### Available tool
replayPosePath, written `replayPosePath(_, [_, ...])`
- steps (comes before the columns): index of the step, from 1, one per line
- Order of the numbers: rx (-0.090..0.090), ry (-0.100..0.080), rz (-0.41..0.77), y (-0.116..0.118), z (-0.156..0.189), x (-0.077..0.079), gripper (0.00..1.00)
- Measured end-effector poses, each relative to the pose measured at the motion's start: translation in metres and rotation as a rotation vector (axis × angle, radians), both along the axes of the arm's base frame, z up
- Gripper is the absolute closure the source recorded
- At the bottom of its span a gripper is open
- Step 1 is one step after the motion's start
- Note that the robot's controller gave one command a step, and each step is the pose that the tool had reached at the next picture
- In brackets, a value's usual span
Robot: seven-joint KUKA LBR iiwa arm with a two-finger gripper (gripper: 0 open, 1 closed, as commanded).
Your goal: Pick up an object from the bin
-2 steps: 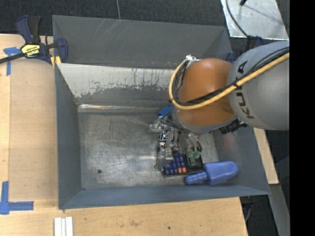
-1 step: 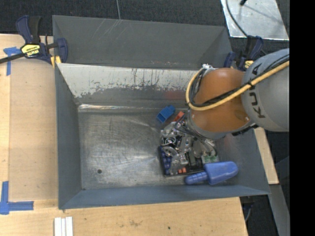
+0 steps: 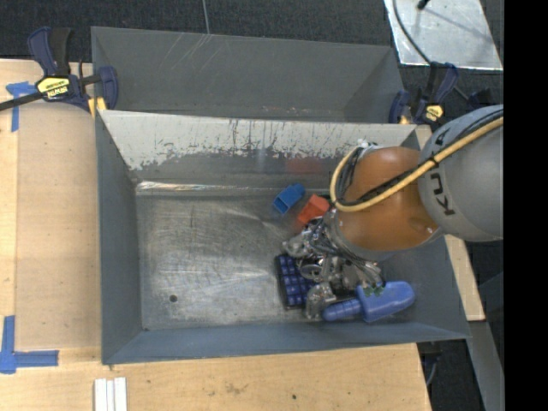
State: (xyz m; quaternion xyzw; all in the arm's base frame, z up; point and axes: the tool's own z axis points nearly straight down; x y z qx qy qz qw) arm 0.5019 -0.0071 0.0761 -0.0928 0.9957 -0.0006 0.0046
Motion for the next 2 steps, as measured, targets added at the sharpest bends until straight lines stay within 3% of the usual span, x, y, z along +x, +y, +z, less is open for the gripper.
replayPosePath(1, [0.001, 0.001, 0.073, -0.0352, -0.0008, 0.006, 1.0])
replayPosePath(2, [0.001, 0.001, 0.073, -0.0351, -0.0008, 0.006, 1.0])
